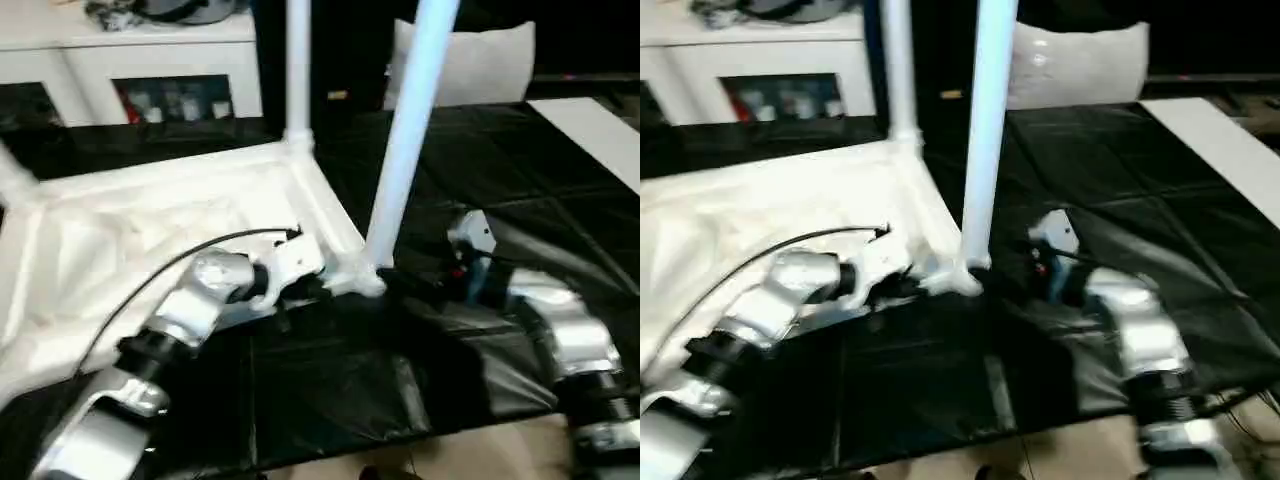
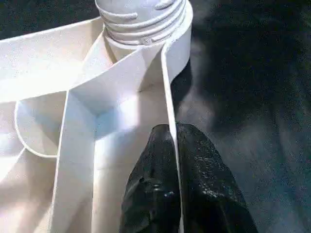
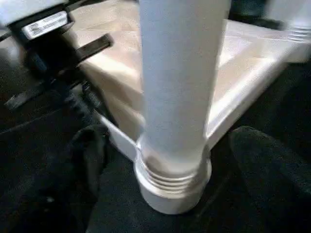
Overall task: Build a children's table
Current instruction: Rotate leg to tighten
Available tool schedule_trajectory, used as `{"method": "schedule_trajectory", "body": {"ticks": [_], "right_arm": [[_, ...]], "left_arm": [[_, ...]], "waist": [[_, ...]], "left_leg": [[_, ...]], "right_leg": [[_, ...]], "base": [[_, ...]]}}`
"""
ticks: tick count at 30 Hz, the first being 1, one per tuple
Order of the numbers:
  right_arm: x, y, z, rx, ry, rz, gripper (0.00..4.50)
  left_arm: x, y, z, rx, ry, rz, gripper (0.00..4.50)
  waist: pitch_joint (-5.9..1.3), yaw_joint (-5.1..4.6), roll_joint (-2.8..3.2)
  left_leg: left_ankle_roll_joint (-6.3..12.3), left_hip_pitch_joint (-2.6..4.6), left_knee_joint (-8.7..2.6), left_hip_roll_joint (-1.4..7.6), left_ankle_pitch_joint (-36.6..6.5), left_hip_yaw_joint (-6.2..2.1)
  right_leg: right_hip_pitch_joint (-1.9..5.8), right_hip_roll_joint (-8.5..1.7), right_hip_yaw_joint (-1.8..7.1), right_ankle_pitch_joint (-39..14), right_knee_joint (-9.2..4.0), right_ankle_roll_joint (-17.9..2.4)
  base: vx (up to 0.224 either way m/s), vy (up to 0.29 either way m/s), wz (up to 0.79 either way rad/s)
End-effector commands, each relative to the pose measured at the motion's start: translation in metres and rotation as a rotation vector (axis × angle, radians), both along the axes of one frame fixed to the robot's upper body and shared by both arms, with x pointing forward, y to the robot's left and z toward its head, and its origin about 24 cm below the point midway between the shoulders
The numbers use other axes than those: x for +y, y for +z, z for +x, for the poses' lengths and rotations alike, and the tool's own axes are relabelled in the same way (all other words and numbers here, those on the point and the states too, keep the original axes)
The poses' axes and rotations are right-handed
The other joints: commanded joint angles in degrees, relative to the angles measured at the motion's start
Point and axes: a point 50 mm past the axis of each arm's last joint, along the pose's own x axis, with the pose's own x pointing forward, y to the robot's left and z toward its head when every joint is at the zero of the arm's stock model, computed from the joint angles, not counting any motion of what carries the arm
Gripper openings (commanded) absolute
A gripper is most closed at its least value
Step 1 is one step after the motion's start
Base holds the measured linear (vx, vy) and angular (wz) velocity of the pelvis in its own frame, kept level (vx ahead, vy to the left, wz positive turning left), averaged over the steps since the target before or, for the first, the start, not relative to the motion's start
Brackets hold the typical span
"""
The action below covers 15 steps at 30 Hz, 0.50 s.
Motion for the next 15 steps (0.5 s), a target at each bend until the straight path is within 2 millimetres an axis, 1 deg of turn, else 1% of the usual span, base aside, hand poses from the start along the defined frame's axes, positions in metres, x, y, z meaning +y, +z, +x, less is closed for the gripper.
{"method": "schedule_trajectory", "body": {"ticks": [1, 2, 3, 4, 6, 8, 9, 10, 11, 12, 15], "right_arm": [[0.001, 0.004, -0.002, 0.021, 0.096, 0.001, 4.31], [0.002, 0.005, -0.004, 0.027, 0.126, 0.000, 4.17], [0.003, 0.005, -0.005, 0.030, 0.152, -0.004, 4.06], [0.004, 0.004, -0.006, 0.037, 0.175, -0.007, 3.97], [0.006, 0.002, -0.008, 0.059, 0.215, -0.007, 3.86], [0.010, 0.001, -0.010, 0.086, 0.258, 0.000, 3.61], [0.011, 0.000, -0.011, 0.091, 0.267, 0.002, 3.61], [0.011, 0.000, -0.011, 0.091, 0.267, 0.002, 3.53], [0.011, 0.000, -0.011, 0.097, 0.279, 0.004, 3.31], [0.012, 0.000, -0.012, 0.106, 0.292, 0.007, 3.21], [0.013, -0.001, -0.013, 0.117, 0.311, 0.009, 3.08]], "left_arm": [[-0.005, -0.007, -0.013, 0.048, -0.178, 0.064, 0.00], [-0.004, -0.007, -0.014, 0.059, -0.198, 0.073, 0.00], [-0.002, -0.007, -0.015, 0.067, -0.218, 0.083, 0.00], [-0.001, -0.007, -0.016, 0.076, -0.243, 0.091, 0.00], [0.000, -0.007, -0.018, 0.093, -0.286, 0.105, 0.00], [0.001, -0.006, -0.021, 0.105, -0.338, 0.125, 0.00], [0.000, -0.006, -0.021, 0.104, -0.348, 0.129, 0.00], [0.000, -0.006, -0.021, 0.104, -0.348, 0.129, 0.00], [0.001, -0.006, -0.021, 0.101, -0.358, 0.133, 0.00], [0.001, -0.005, -0.021, 0.100, -0.366, 0.136, 0.00], [0.001, -0.004, -0.021, 0.099, -0.379, 0.139, 0.00]], "waist": [[-4.02, 0.11, -0.43], [-3.90, 0.50, -0.25], [-3.89, 0.79, -0.38], [-3.77, 0.89, -0.56], [-3.74, 1.10, -0.64], [-3.66, 1.24, -0.69], [-3.63, 1.39, -0.68], [-3.56, 1.52, -0.69], [-3.54, 1.58, -0.73], [-3.53, 1.78, -0.72], [-3.59, 1.91, -0.70]], "left_leg": [[5.01, 0.81, -3.94, 3.43, -12.5, -0.54], [4.57, 1.00, -4.01, 3.53, -13.1, -0.49], [4.19, 1.13, -4.02, 3.57, -13.7, -0.44], [3.81, 1.11, -4.08, 3.54, -14.4, -0.39], [3.12, 1.14, -4.17, 3.55, -15.2, -0.46], [2.68, 1.21, -4.23, 3.55, -15.9, -0.45], [2.49, 1.21, -4.24, 3.54, -16.3, -0.49], [2.14, 1.36, -4.28, 3.57, -16.8, -0.51], [1.97, 1.38, -4.28, 3.53, -17.0, -0.50], [1.76, 1.47, -4.26, 3.48, -17.4, -0.51], [1.57, 1.50, -4.27, 3.48, -17.2, -0.56]], "right_leg": [[3.22, -3.73, 2.97, -16.0, -3.06, -12.5], [3.03, -3.75, 2.97, -17.3, -3.10, -12.3], [2.95, -3.80, 3.02, -18.1, -3.15, -12.2], [2.85, -3.79, 3.07, -19.3, -3.21, -12.0], [2.82, -3.87, 3.13, -21.1, -3.23, -11.5], [2.71, -3.94, 3.22, -22.7, -3.39, -11.0], [2.74, -3.94, 3.24, -23.8, -3.45, -10.6], [2.58, -3.95, 3.29, -24.8, -3.52, -10.3], [2.54, -3.96, 3.32, -25.3, -3.57, -10.1], [2.50, -4.01, 3.32, -26.4, -3.70, -9.7], [2.48, -3.99, 3.28, -26.9, -3.76, -9.3]], "base": [[0.000, 0.000, 0.00], [0.000, 0.000, 0.00], [0.000, 0.000, 0.00], [0.000, 0.000, 0.00], [0.000, 0.000, 0.00], [0.000, 0.000, 0.00], [0.000, 0.000, 0.00], [0.000, 0.000, 0.00], [0.000, 0.000, 0.00], [0.000, 0.000, 0.00], [0.000, 0.000, 0.00]]}}
